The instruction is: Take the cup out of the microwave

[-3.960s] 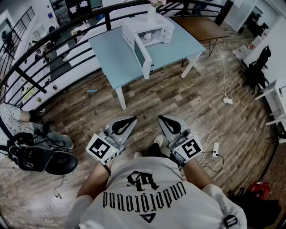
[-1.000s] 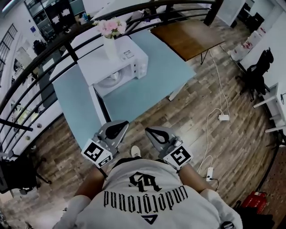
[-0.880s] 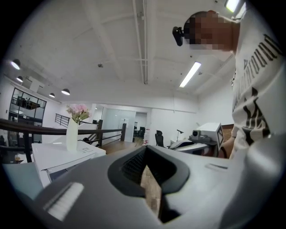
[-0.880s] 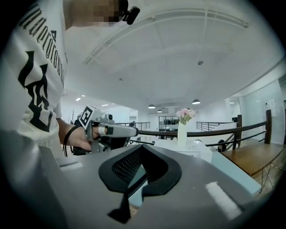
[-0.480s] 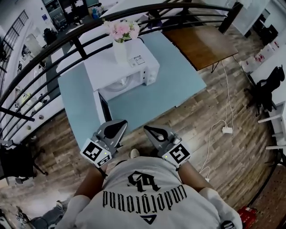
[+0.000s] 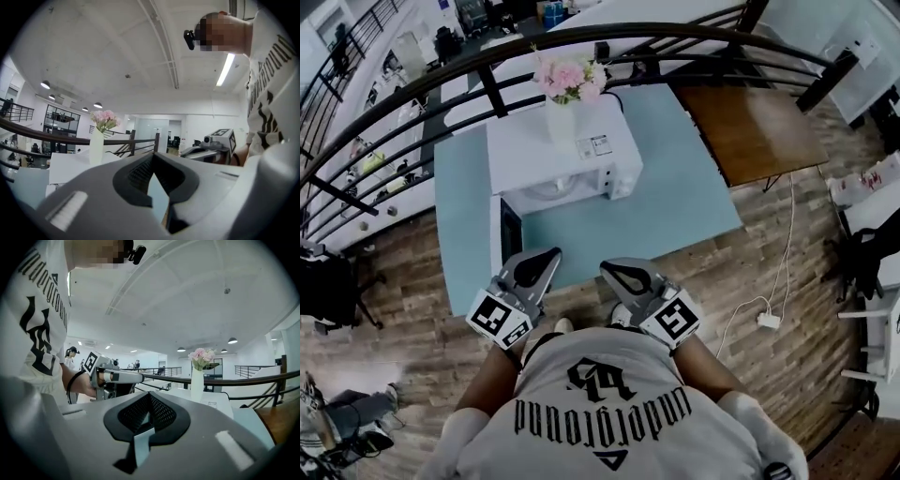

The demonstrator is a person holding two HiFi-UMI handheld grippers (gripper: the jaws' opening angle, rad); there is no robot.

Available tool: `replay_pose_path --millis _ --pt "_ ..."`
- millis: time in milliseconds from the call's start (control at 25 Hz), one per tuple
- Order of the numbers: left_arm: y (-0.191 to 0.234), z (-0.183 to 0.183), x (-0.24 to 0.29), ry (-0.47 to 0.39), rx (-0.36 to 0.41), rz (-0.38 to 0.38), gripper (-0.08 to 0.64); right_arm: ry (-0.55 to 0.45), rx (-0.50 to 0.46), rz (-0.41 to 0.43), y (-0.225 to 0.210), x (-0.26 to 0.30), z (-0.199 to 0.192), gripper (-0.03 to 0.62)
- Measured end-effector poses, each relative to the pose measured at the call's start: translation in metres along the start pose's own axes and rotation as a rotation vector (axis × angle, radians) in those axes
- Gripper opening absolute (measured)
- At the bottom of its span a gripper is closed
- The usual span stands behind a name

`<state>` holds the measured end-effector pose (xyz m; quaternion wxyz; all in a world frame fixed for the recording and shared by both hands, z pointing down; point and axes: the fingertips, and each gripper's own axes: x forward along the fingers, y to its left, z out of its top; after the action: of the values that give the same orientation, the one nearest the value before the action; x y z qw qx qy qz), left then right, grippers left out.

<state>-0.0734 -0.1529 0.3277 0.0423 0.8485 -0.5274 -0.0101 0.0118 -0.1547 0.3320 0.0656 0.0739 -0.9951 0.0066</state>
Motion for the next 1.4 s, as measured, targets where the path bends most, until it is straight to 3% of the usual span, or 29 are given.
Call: replay_pose_path --millis 120,400,640,840,1240,1400 --pt "-0.005 -0.004 0.016 0.000 0.033 0.080 0.050 0.010 -0.009 0.048 -0.020 -0.011 -0.003 0.003" --pt "0.011 -0.007 0.035 -0.030 0.001 0.250 0.050 0.020 -0.003 0.151 -0.057 -0.009 -0.020 0.003" --pt "0.028 -0.021 0.036 -0.017 -0.012 0.271 0.049 0.035 -0.004 0.190 -0.082 0.021 -0.040 0.003" --pt "0.046 -0.034 0.037 0.016 0.042 0.280 0.051 0.058 0.013 0.176 -0.096 0.045 -0.053 0.005" --pt "0.093 -0.068 0.043 0.010 -0.002 0.335 0.051 0.088 0.062 0.180 -0.111 0.103 -0.101 0.006" --pt "0.110 -0.084 0.048 0.046 -0.028 0.350 0.051 0.098 0.073 0.185 -0.122 0.127 -0.122 0.031"
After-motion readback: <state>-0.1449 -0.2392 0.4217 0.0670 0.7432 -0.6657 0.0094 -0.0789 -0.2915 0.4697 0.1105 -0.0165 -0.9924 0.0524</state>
